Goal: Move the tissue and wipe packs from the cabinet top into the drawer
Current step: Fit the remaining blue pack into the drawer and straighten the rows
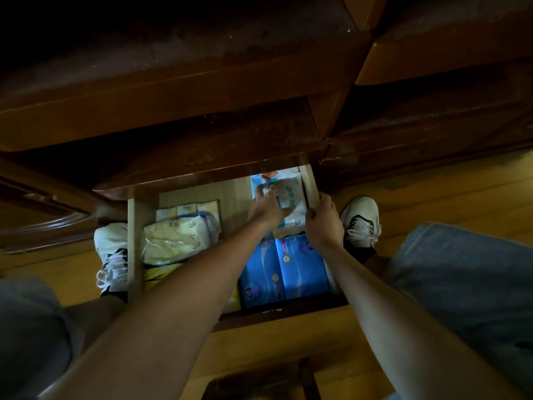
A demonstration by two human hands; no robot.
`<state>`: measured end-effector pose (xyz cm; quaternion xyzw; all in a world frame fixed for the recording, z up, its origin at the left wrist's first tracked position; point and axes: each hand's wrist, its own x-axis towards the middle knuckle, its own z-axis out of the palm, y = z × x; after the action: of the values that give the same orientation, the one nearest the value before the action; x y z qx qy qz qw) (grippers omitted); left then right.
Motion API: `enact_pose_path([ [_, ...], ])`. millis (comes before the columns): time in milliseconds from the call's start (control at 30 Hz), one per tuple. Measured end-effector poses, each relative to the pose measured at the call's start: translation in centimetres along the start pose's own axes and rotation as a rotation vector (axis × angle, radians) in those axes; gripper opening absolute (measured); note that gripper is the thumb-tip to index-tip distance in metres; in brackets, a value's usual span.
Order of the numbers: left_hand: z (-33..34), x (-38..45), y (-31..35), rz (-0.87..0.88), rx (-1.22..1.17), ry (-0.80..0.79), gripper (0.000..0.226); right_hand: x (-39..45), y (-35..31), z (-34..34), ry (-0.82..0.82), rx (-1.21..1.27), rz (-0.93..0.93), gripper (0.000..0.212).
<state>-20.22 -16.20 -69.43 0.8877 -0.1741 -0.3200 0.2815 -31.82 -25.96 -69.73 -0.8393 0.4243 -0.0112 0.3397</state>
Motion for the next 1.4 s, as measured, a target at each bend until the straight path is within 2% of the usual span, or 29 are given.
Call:
enact_pose_path([
  [167, 0.7, -0.5, 0.2, -0.010, 0.149, 0.007, 0.078, 0.1, 0.0, 0.3, 0.016, 0.002, 0.006, 0.048],
  [267, 0.1, -1.0, 0.1, 0.022, 0.114, -0.061, 0.080, 0.2, 0.0, 0.1, -0.032, 0.041, 0.027, 0.055],
  [367, -0.4, -2.1, 0.1, 0.039, 0.091, -0.085, 0.076, 0.3, 0.0, -0.8, -0.121, 0.215, 0.079, 0.061],
  [433, -1.2, -3.4, -0.1, 0.061, 0.038, -0.086, 0.072, -0.4, 0.2, -1.8, -0.107, 0.290, 0.098, 0.065],
  [500, -2.6, -5.2, -0.8, 0.087, 0.006, -0.094, 0.064, -1.8, 0.5, -2.6, -0.055, 0.258, 0.061, 0.070],
  [567, -4.1, -7.6, -1.9, 0.116, 0.049, -0.087, 0.058, -3.9, 0.8, -3.5, -0.027, 0.125, -0.101, 0.070],
  [700, -7.9, -14.2, -5.1, 0.172, 0.192, -0.102, 0.066, -7.5, 0.0, -5.6, 0.001, -0.317, -0.698, 0.065],
  [767, -9.6, -17.9, -6.8, 0.199, 0.243, -0.148, 0.063, -9.1, -1.0, -6.2, -0.170, -0.469, -0.875, 0.060],
  [867, -11.1, -22.7, -9.5, 0.245, 0.414, -0.296, 0.057, -11.7, -2.6, -6.1, -0.593, -0.791, -0.917, 0.064],
  [933, -11.4, -24.5, -11.2, 0.231, 0.524, -0.383, 0.063, -12.5, -3.1, -5.6, -0.680, -0.961, -1.052, 0.049],
  [1000, -11.5, -24.9, -12.5, 0.213, 0.602, -0.374, 0.064, -12.6, -3.6, -5.6, -0.708, -1.010, -1.086, 0.036],
  [1100, -11.6, -24.2, -13.5, 0.215, 0.615, -0.294, 0.050, -12.2, -4.3, -5.5, -0.722, -1.082, -1.088, 0.036],
  [1200, -11.4, -23.2, -13.5, 0.242, 0.691, -0.260, 0.043, -11.4, -4.3, -5.2, -0.663, -1.121, -1.112, 0.035],
  [1300, -11.8, -21.9, -13.5, 0.208, 0.686, -0.176, 0.039, -10.4, -4.2, -5.5, -0.543, -1.065, -1.100, 0.035],
  [1400, -12.6, -20.5, -13.2, 0.169, 0.705, -0.022, 0.036, -9.3, -4.7, -5.4, -0.366, -0.974, -1.024, 0.036],
])
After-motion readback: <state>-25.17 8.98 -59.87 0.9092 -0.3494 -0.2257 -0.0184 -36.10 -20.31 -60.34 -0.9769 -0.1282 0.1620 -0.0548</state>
